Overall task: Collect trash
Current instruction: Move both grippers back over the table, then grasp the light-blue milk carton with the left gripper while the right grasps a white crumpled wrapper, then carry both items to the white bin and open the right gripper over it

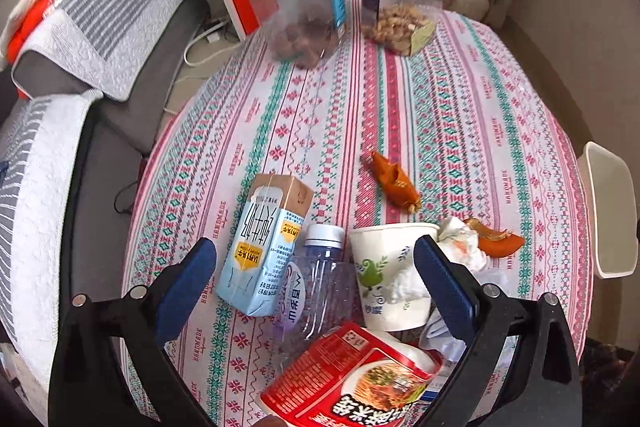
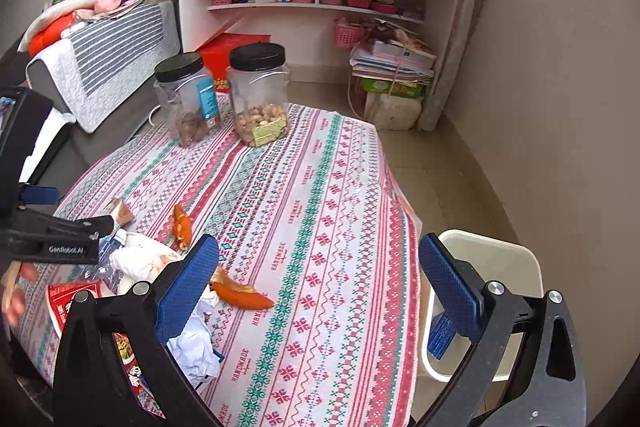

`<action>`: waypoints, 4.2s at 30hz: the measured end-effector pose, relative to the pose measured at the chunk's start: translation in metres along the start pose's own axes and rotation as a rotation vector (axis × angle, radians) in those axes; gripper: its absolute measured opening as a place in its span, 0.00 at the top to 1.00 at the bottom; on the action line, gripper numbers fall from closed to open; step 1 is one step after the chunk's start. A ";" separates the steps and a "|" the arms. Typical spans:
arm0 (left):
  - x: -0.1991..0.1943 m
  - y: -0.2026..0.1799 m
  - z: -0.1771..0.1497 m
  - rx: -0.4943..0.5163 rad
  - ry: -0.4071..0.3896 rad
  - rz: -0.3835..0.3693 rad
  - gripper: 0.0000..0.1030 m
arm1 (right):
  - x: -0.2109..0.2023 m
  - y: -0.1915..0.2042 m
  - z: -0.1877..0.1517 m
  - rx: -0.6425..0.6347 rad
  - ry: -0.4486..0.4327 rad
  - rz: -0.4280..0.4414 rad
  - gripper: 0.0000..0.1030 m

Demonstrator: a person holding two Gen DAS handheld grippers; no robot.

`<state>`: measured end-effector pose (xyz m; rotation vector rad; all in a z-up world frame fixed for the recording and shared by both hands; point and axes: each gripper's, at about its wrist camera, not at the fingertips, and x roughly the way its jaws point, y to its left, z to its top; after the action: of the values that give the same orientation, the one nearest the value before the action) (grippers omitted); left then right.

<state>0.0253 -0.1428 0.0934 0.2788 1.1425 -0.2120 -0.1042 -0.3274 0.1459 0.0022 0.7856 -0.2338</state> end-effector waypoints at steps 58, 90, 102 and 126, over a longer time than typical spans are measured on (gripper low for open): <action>0.045 0.071 0.006 -0.196 0.167 -0.222 0.25 | 0.075 0.093 0.002 -0.206 0.267 0.441 0.48; -0.044 0.024 0.007 -0.127 -0.357 -0.105 0.44 | 0.033 0.046 0.026 -0.084 -0.017 0.300 0.48; -0.065 -0.009 -0.013 -0.164 -0.487 -0.082 0.43 | 0.004 0.016 0.021 -0.059 -0.102 0.223 0.47; -0.087 -0.090 -0.024 -0.109 -0.519 -0.159 0.43 | -0.034 -0.074 0.005 0.073 -0.148 0.097 0.47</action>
<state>-0.0577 -0.2178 0.1543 0.0286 0.6576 -0.3393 -0.1395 -0.3923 0.1799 0.0908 0.6280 -0.1687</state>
